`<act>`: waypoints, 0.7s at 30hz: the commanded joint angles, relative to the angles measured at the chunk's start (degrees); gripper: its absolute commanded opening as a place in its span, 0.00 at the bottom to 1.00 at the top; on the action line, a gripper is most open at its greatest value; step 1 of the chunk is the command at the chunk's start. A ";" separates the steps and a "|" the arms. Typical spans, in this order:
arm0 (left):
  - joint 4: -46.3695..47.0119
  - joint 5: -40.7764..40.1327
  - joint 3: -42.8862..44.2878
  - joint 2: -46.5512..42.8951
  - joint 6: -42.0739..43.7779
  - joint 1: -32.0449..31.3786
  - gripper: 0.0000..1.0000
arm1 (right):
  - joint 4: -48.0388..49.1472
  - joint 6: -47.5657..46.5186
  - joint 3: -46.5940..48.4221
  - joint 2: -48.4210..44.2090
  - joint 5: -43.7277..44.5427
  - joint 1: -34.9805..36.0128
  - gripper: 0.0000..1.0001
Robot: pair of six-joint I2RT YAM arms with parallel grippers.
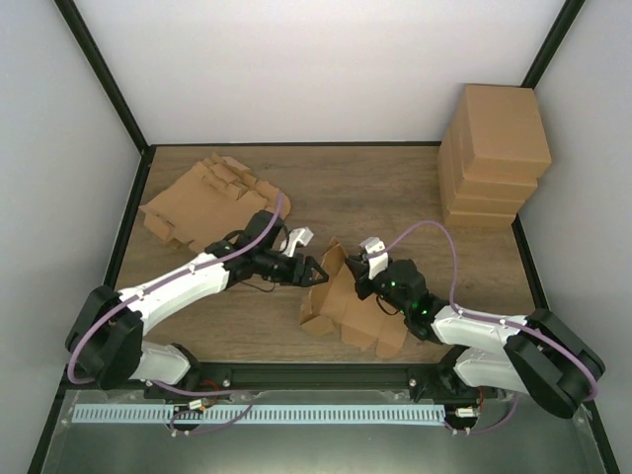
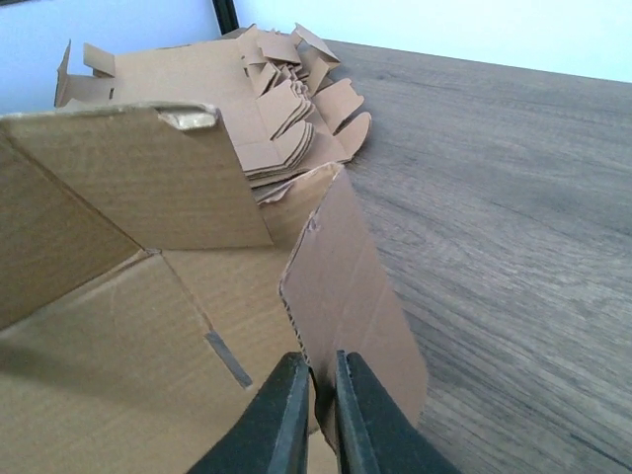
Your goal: Fold the paper box
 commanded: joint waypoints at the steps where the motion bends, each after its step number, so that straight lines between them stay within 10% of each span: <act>1: -5.77 -9.89 4.94 0.77 2.88 -3.67 0.60 | 1.80 1.70 -0.54 -0.65 0.81 0.58 0.13; 10: -7.20 -13.69 6.84 3.65 3.00 -5.81 0.56 | -12.85 9.88 -1.34 -12.25 4.72 0.58 0.61; 21: -8.26 -13.24 8.99 3.74 3.07 -6.59 0.56 | -41.15 33.31 5.03 -15.66 -1.99 0.58 0.52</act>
